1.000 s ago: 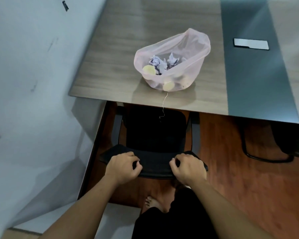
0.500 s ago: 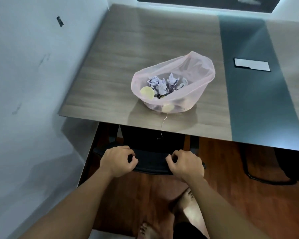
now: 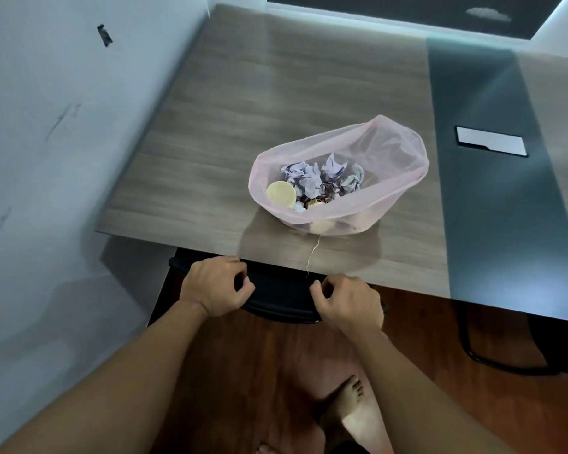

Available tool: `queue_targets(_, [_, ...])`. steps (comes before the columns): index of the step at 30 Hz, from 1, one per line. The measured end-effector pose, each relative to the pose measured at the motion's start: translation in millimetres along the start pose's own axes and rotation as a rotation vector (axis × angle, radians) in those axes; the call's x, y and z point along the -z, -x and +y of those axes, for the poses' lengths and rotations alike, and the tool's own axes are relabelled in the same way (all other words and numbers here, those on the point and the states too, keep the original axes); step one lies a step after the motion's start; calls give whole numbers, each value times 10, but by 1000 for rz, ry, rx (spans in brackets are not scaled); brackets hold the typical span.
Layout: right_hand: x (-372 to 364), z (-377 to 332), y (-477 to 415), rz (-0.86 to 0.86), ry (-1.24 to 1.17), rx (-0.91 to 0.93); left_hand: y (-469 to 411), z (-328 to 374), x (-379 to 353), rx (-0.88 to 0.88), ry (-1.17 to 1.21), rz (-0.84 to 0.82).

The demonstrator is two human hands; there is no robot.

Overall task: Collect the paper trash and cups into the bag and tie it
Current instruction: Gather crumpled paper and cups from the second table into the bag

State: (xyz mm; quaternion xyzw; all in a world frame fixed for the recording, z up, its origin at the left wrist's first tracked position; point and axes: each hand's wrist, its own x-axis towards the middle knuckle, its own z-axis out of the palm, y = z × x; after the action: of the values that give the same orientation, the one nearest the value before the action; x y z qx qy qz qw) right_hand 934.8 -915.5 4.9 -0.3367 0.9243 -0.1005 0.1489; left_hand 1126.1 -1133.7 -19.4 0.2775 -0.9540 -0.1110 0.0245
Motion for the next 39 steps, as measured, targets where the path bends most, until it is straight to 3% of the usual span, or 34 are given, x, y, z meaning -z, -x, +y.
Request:
queue_targets(12, [20, -70, -18, -8, -2, 13, -34, -46, 50, -2, 7, -49])
queue_targets(17, [124, -70, -30, -115, -5, -44, -63, 68, 137, 152, 23, -178])
queue_targets(18, [166, -67, -68, -169, -111, -91, -84, 130, 171, 247, 97, -190])
queue_targets(20, [314, -40, -227, -213, -614, -263, -177, 280, 270, 503, 411, -150])
queue_targets(22, [472, 116, -515, -128, -1045, -464, -349, 444, 380, 706, 756, -19])
queue_targets(26, [986, 594, -1196, 202, -1089, -614, -816, 759, 761, 831, 962, 162])
queue_targets(29, [1649, 587, -1567, 278, -1116, -527, -1223, 871, 908, 878, 914, 147])
queue_targets(32, [1984, 554, -1946, 125, -1018, -363, -1535, 944, 888, 951, 739, 50])
queue_targets(35, [2054, 539, -2214, -75, -849, -274, -1617, 1077, 907, 1050, 707, 110])
queue_targets(39, [2082, 406, -2300, -130, -1093, -399, -1481, 1159, 1006, 1083, 941, 310])
